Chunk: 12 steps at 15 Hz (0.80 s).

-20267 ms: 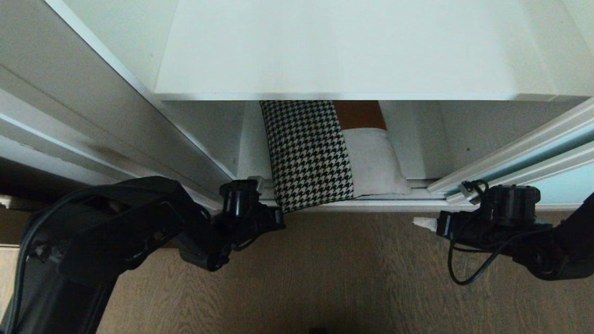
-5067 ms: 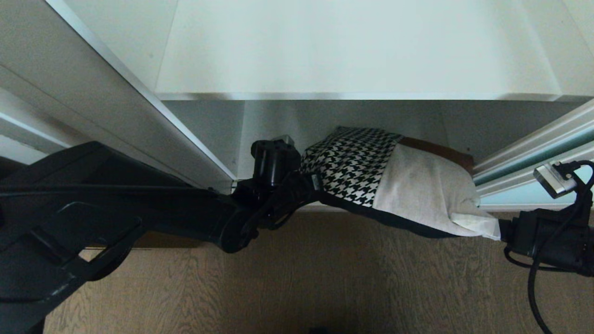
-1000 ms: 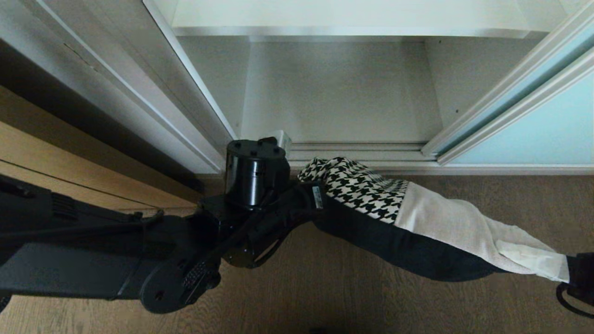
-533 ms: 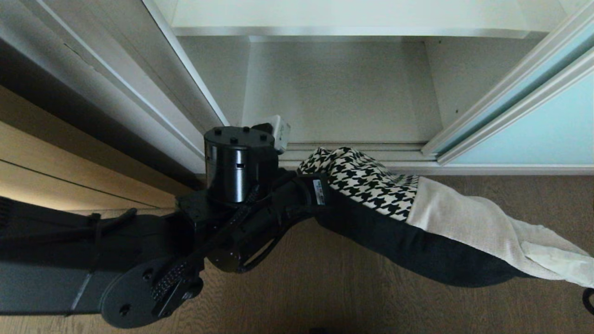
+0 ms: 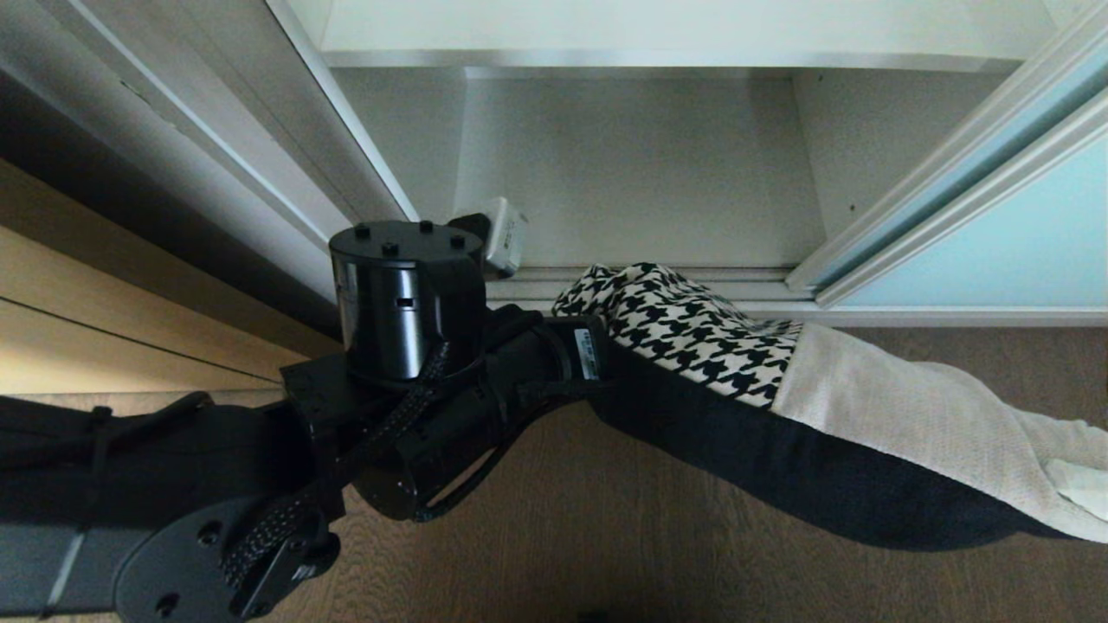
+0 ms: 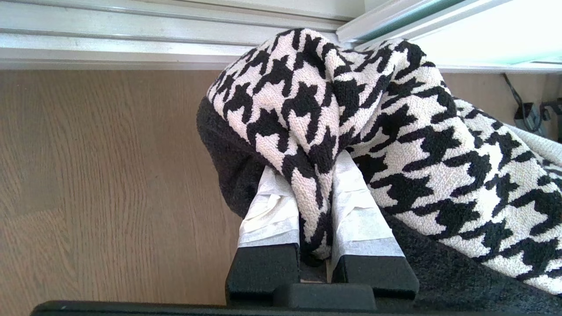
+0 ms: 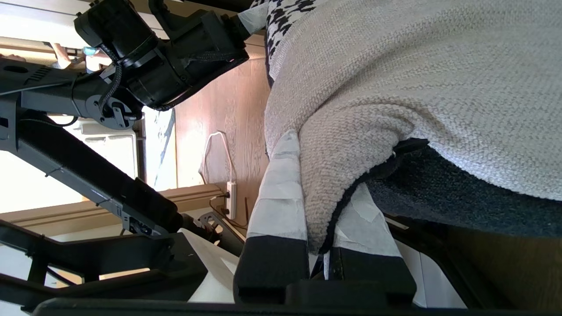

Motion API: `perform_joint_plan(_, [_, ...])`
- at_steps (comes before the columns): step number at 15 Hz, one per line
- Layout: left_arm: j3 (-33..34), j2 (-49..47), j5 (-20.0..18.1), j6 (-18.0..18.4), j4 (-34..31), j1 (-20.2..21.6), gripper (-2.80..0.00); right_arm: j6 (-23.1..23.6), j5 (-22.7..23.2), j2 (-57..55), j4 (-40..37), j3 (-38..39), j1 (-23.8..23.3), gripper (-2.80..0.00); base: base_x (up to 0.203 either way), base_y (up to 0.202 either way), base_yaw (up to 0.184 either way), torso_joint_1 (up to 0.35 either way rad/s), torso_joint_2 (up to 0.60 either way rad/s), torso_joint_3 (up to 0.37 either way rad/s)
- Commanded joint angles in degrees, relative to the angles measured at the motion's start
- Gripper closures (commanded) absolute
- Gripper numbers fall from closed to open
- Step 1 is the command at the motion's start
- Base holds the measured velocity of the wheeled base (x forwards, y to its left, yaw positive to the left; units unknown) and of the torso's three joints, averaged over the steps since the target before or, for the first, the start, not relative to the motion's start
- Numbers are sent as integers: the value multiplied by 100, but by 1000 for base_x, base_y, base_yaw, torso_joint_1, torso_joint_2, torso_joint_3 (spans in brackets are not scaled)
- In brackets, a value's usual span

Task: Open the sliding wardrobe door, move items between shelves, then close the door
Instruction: Place the pillow on the higher shelf

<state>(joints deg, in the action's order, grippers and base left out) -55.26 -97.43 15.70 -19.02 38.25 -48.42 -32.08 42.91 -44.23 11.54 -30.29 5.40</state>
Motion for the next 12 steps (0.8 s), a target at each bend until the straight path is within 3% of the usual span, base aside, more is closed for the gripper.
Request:
perform_joint_plan(1, [-2,22,21,-14,33,8,0,-9,33,28,14,-3,5,0,0,0,0,0,0,0])
perform_joint_plan(6, [-11,66,3,-6,-11,8,0,-18,121,11,14,15,13,0,0,0,0,0,0,7])
perform_joint_plan(12, [6,127,12,-6,7,8,0,-18,121,2,14,32,14,0,0,0,0,2,4,170])
